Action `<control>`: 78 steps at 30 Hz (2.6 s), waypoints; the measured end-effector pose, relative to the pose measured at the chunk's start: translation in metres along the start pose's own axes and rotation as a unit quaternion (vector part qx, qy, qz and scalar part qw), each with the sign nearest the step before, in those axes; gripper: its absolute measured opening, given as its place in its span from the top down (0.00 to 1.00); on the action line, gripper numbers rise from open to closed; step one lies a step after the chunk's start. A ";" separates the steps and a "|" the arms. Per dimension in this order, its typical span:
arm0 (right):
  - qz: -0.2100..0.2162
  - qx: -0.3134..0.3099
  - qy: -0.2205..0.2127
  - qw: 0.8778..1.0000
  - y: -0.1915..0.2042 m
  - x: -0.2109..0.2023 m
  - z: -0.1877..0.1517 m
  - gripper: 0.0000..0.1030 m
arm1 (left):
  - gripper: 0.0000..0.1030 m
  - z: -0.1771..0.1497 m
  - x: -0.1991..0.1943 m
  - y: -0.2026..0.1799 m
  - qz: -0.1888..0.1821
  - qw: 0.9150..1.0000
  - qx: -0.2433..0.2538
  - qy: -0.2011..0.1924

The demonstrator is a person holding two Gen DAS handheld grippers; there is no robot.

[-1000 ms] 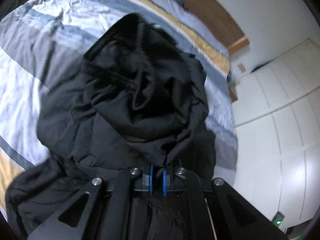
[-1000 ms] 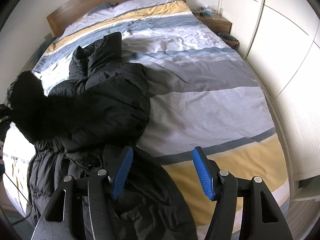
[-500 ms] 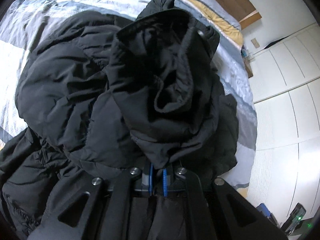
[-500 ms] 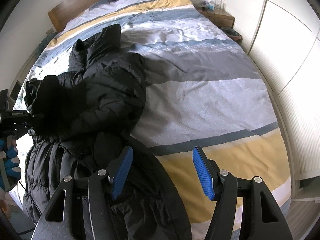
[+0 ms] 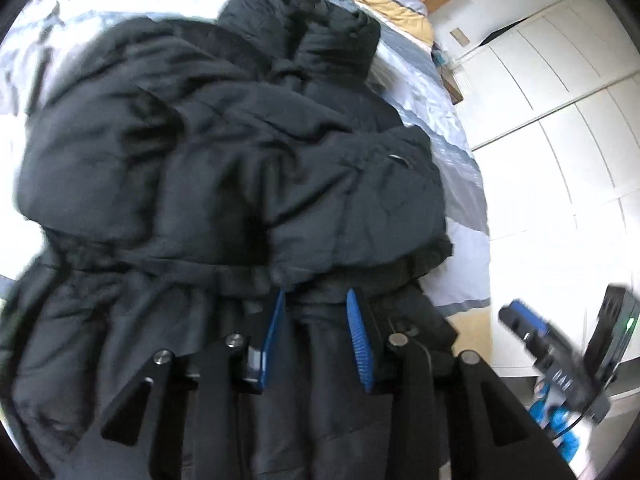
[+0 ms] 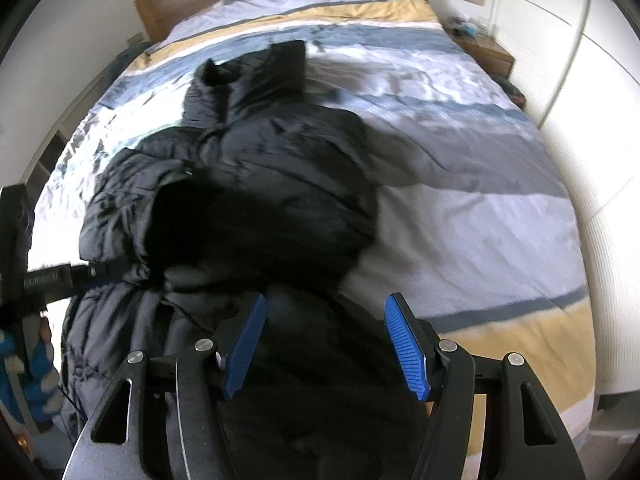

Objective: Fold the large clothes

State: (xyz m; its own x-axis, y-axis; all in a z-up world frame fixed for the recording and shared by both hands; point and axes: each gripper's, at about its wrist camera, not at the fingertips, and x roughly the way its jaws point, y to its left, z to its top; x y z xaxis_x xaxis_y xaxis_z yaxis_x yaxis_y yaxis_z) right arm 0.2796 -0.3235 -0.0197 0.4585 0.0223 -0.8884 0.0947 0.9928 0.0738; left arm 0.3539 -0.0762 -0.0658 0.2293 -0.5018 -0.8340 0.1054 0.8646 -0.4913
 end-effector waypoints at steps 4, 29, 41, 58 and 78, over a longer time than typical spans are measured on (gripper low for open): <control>0.018 -0.019 -0.011 1.000 0.040 0.003 0.017 0.40 | 0.70 0.010 -0.028 0.038 0.040 0.999 -0.005 -0.032; 0.021 -0.074 0.050 0.996 0.114 0.125 0.029 0.39 | 0.70 0.051 -0.004 0.146 0.155 0.984 0.066 -0.057; 0.038 -0.122 0.013 0.992 0.129 0.101 0.046 0.39 | 0.48 0.050 -0.008 0.114 0.185 0.976 0.087 -0.075; 0.056 -0.136 0.039 0.988 0.109 0.138 0.031 0.34 | 0.33 0.048 0.021 0.116 0.213 0.971 0.086 -0.066; 0.100 -0.142 0.038 0.984 0.096 0.144 0.030 0.32 | 0.27 0.053 0.042 0.109 0.259 0.959 0.091 -0.064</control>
State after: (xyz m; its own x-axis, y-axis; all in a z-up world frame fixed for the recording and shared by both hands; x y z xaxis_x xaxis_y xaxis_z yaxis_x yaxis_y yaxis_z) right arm 0.3809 -0.2281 -0.1269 0.3751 0.2193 -0.9007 -0.2471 0.9601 0.1309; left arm 0.4263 -0.0021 -0.1409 0.4128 -0.0065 -0.9108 0.1102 0.9930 0.0429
